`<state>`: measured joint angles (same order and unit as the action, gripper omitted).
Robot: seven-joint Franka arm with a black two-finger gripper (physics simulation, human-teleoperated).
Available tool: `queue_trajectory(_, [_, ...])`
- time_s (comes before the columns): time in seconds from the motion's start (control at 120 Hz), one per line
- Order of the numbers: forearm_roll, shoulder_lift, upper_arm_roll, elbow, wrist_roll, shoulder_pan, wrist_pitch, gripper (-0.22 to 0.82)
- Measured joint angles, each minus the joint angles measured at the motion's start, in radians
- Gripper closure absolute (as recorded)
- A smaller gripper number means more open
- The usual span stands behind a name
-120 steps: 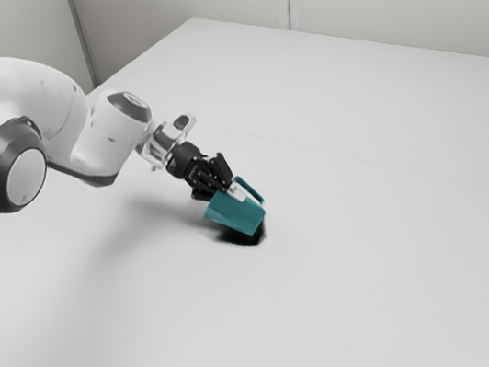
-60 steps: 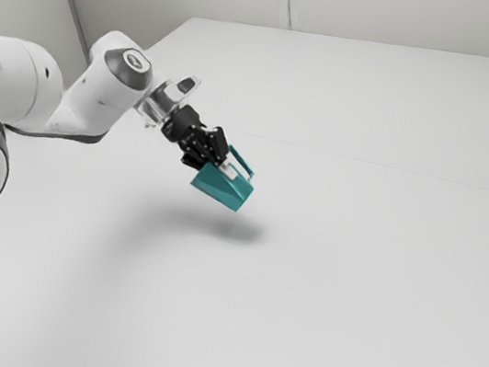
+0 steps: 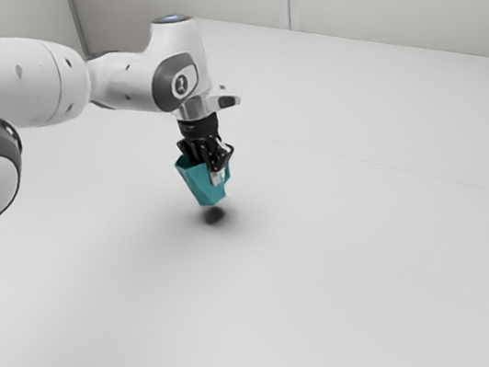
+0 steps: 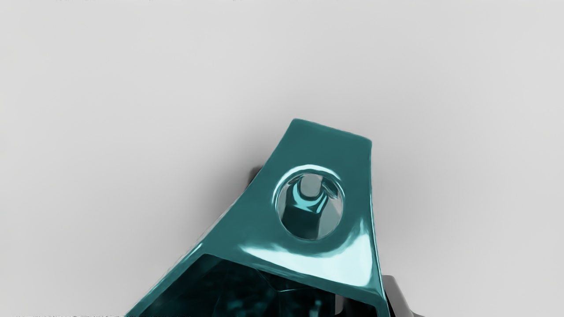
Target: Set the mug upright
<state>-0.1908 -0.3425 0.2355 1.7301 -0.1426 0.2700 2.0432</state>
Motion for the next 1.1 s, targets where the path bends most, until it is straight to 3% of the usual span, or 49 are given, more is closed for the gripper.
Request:
queue_trajectory(0.767, [0.177, -0.078, -0.003, -0.002, 0.329, 0.029, 0.045, 0.78])
queue_trajectory(0.858, [0.173, -0.082, -0.003, -0.002, 0.343, 0.031, 0.046, 0.68])
queue_trajectory(1.0, [0.167, -0.08, -0.002, -0.003, 0.358, 0.033, 0.046, 0.4])
queue_trajectory(1.1, [0.166, -0.068, -0.002, -0.02, 0.366, 0.034, 0.045, 0.25])
